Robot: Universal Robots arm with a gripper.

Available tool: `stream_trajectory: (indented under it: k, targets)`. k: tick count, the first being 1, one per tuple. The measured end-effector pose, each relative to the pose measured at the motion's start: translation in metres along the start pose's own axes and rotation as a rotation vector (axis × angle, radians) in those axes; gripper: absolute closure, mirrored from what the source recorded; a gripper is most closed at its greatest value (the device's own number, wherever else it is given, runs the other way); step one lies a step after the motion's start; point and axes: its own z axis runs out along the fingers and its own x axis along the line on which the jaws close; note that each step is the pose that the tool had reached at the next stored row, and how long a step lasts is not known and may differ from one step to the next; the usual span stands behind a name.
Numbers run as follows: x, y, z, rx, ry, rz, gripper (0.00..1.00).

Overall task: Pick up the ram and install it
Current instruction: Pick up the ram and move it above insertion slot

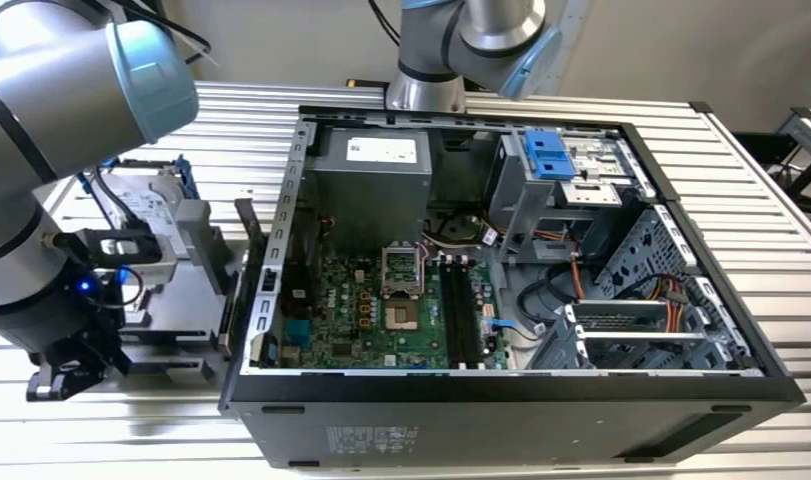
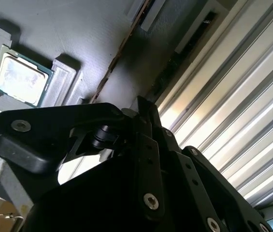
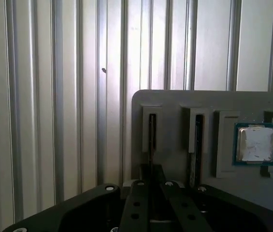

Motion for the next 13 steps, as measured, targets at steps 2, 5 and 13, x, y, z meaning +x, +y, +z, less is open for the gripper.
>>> stream_trajectory:
  k: [2, 5, 13]
  targets:
    - [0.0002, 0.0000, -0.0019, 0.0000, 0.0001, 0.000, 1.00]
    - [0.0004, 0.0000, -0.0048, 0.0000, 0.0002, 0.000, 1.00]
    - [0.0005, 0.0001, -0.0089, -0.0001, 0.0001, 0.001, 1.00]
